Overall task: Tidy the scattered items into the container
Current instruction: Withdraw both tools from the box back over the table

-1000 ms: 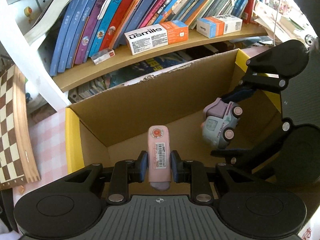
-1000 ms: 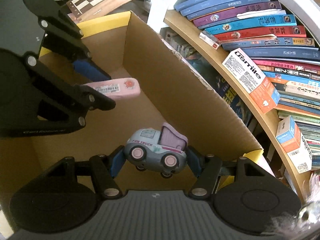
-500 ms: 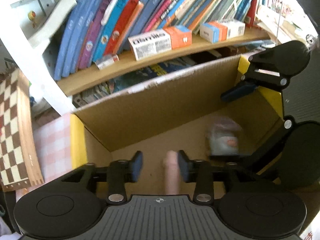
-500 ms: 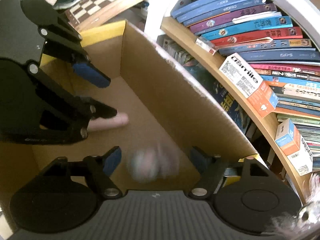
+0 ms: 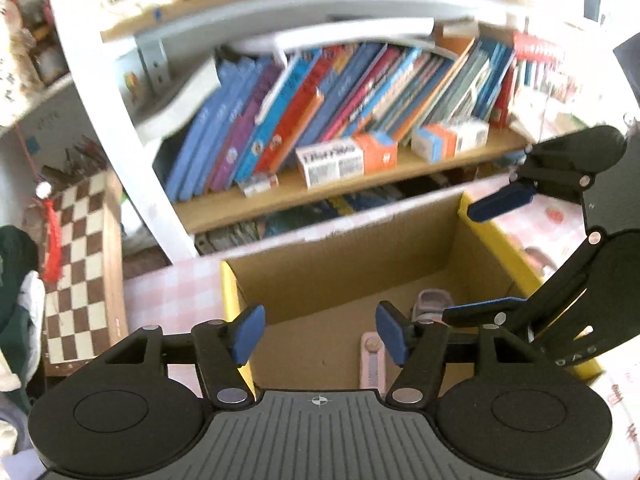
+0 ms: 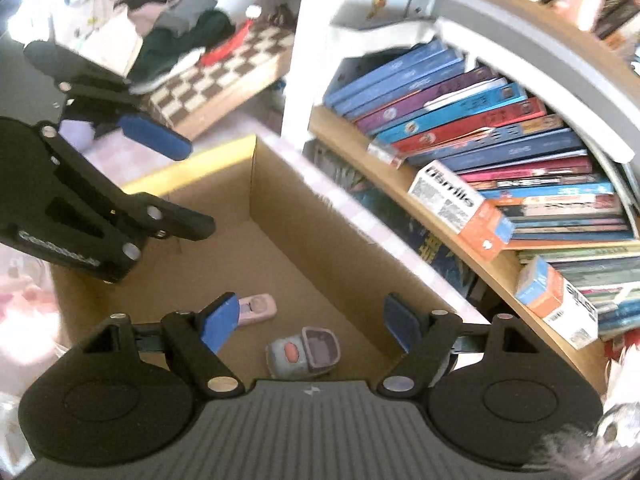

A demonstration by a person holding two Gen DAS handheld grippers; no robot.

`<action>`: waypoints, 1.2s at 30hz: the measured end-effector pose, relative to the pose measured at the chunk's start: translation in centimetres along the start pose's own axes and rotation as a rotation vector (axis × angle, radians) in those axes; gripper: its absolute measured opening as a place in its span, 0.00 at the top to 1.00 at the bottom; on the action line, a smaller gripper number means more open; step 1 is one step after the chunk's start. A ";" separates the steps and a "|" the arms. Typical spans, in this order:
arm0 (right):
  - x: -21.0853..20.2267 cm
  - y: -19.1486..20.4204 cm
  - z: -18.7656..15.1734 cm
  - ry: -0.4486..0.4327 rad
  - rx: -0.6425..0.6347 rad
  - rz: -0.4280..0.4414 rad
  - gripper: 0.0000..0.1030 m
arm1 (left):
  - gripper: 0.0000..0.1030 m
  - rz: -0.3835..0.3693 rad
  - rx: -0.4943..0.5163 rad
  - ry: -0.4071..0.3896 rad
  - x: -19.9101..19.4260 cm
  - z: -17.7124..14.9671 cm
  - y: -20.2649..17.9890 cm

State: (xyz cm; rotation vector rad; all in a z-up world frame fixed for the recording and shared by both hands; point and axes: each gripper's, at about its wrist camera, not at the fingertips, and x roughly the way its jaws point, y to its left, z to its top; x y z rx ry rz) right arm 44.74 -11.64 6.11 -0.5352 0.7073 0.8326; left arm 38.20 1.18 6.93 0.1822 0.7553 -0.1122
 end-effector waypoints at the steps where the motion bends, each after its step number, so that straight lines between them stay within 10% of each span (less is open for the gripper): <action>1: -0.7 0.2 -0.1 -0.011 0.008 -0.002 0.23 | 0.34 0.002 -0.003 -0.020 -0.7 -0.1 0.0; 36: -20.2 15.8 -10.6 -0.216 0.277 -0.258 0.17 | 0.04 -0.063 -0.037 -0.288 -22.3 -14.3 -1.1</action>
